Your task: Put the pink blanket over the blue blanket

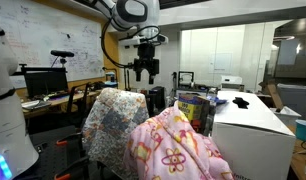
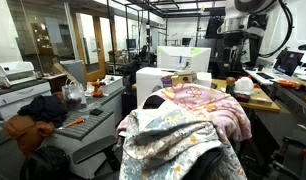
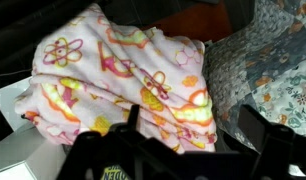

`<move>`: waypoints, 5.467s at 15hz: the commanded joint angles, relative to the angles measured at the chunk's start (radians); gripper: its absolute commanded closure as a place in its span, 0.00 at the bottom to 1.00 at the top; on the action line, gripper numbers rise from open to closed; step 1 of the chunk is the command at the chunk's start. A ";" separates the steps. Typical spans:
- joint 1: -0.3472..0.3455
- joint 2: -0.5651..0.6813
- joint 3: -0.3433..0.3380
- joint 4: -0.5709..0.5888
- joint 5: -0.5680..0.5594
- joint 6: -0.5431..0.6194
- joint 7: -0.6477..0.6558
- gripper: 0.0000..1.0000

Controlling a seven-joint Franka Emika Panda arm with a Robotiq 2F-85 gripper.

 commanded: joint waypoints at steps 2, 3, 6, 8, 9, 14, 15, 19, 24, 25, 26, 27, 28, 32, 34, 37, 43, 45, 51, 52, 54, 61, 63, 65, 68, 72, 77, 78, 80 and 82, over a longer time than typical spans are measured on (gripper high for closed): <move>-0.016 0.066 0.012 0.029 -0.002 0.031 -0.062 0.00; -0.017 0.078 0.012 0.028 -0.007 0.039 -0.076 0.00; -0.023 0.110 0.013 0.033 -0.016 0.048 -0.134 0.00; -0.028 0.132 0.015 0.038 -0.021 0.060 -0.173 0.00; -0.030 0.143 0.016 0.040 -0.021 0.071 -0.193 0.00; -0.044 0.221 0.025 0.068 -0.014 0.153 -0.273 0.00; -0.048 0.236 0.028 0.075 -0.020 0.169 -0.281 0.00; -0.065 0.306 0.038 0.111 -0.033 0.233 -0.288 0.00; -0.090 0.390 0.037 0.172 -0.081 0.297 -0.265 0.00; -0.095 0.402 0.036 0.183 -0.093 0.305 -0.261 0.00; -0.101 0.413 0.036 0.193 -0.103 0.308 -0.261 0.00; -0.106 0.426 0.037 0.205 -0.110 0.309 -0.259 0.00; -0.112 0.436 0.039 0.215 -0.111 0.306 -0.261 0.00; -0.131 0.483 0.053 0.252 -0.095 0.304 -0.276 0.00; -0.140 0.506 0.059 0.267 -0.099 0.306 -0.277 0.00; -0.151 0.535 0.062 0.289 -0.108 0.303 -0.278 0.00; -0.165 0.562 0.067 0.306 -0.119 0.311 -0.286 0.00; -0.168 0.568 0.073 0.310 -0.114 0.311 -0.290 0.00; -0.182 0.577 0.097 0.314 -0.108 0.303 -0.320 0.51; -0.182 0.576 0.097 0.313 -0.109 0.303 -0.321 0.59; -0.184 0.574 0.099 0.313 -0.107 0.303 -0.331 0.73; -0.179 0.549 0.104 0.315 -0.086 0.269 -0.308 1.00; -0.175 0.518 0.115 0.308 -0.064 0.228 -0.299 0.99; -0.168 0.476 0.126 0.298 -0.037 0.178 -0.294 0.99; -0.150 0.418 0.130 0.295 -0.022 0.129 -0.262 0.99; -0.128 0.347 0.131 0.293 -0.013 0.090 -0.221 0.99; -0.100 0.293 0.130 0.303 -0.006 0.044 -0.185 0.99; -0.095 0.286 0.130 0.306 -0.003 0.035 -0.178 0.99; -0.084 0.271 0.129 0.312 -0.001 0.014 -0.155 0.99; -0.073 0.253 0.131 0.320 0.008 -0.011 -0.136 0.99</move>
